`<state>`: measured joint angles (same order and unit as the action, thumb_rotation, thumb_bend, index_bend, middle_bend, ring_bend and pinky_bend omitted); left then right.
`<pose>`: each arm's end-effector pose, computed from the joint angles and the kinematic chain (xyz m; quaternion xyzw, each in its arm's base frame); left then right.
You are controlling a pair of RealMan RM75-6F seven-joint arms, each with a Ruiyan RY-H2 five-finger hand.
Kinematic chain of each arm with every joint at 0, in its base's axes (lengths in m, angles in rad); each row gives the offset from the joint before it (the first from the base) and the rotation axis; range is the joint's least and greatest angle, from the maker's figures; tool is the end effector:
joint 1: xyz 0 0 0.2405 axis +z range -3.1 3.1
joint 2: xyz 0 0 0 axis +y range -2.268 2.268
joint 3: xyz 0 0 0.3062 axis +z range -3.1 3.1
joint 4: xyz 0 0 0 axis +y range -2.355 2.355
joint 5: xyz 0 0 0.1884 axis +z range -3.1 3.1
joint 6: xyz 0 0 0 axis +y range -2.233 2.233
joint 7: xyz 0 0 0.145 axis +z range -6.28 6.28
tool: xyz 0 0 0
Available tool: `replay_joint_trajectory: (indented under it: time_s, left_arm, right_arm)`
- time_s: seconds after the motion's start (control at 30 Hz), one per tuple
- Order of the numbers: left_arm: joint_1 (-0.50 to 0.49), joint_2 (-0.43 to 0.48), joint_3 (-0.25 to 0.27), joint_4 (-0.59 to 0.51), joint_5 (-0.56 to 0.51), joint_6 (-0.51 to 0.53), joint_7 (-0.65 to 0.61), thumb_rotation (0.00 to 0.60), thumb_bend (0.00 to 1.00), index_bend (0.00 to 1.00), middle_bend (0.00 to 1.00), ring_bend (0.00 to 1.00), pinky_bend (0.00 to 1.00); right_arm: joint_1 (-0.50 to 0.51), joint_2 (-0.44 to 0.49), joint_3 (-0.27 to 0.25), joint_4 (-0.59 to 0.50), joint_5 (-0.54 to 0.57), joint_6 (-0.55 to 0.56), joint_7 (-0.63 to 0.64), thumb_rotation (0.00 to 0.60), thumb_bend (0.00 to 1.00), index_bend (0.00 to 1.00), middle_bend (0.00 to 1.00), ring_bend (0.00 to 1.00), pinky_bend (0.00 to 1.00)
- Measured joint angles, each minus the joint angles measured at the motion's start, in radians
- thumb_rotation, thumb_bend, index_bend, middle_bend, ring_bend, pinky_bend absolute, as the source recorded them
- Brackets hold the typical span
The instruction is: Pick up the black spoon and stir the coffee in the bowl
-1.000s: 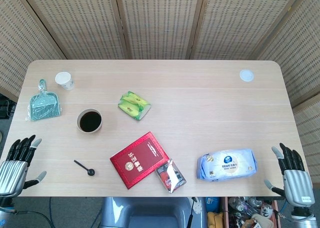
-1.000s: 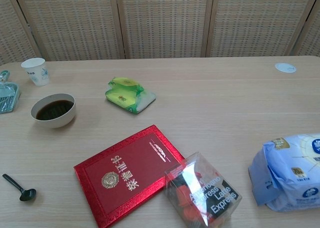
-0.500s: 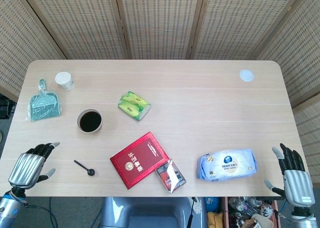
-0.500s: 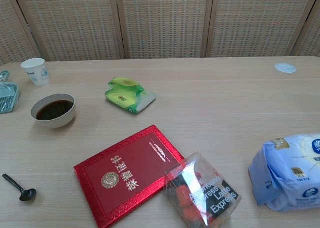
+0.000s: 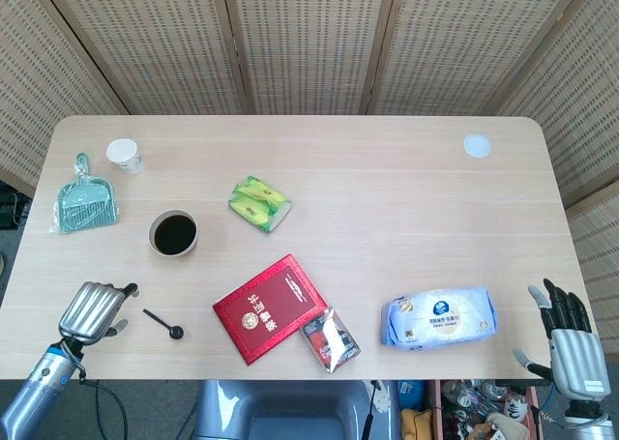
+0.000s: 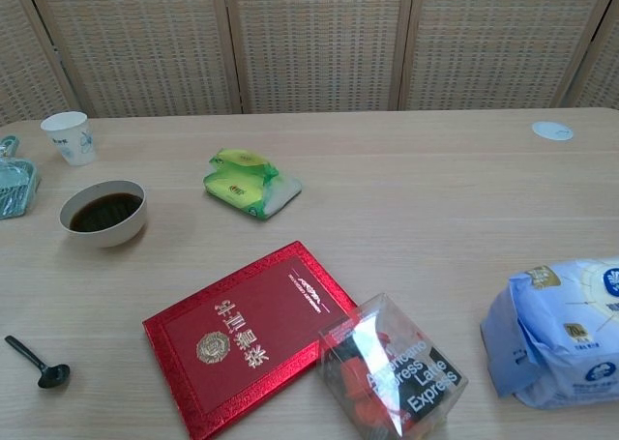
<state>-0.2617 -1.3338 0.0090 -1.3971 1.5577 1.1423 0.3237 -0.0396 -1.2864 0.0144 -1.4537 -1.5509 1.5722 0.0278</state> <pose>-0.3516 0.2284 0.0840 -0.7767 -0.2981 -0.2330 0.5036 -0.3751 -0.1329 0.1563 0.5667 -0.4092 0.3871 0.6013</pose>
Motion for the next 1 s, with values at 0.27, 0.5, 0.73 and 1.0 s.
replay_joint_trajectory:
  time_s: [0.27,0.5,0.73,1.0]
  left_arm:
    - [-0.04,-0.061,0.0,0.079,-0.043,-0.08,0.004,0.6,0.22,0.49,0.77,0.71,0.74]
    - [-0.068,-0.127,0.004,0.159,-0.067,-0.121,-0.012,0.6,0.22,0.51,0.77,0.71,0.74]
    - [-0.09,-0.172,0.008,0.204,-0.086,-0.143,-0.027,0.6,0.26,0.52,0.77,0.71,0.74]
    - [-0.101,-0.185,0.014,0.217,-0.101,-0.152,-0.03,0.6,0.3,0.53,0.77,0.71,0.74]
  right_arm:
    - [0.002,-0.001,0.002,0.004,0.007,-0.008,0.001,0.6,0.24,0.0,0.0,0.0,0.0]
    - [-0.003,-0.001,0.001,0.01,0.012,-0.008,0.006,0.6,0.24,0.0,0.0,0.0,0.0]
    - [-0.007,-0.001,0.001,0.015,0.016,-0.007,0.012,0.6,0.24,0.0,0.0,0.0,0.0]
    - [-0.01,-0.001,0.001,0.017,0.02,-0.009,0.013,0.6,0.24,0.0,0.0,0.0,0.0]
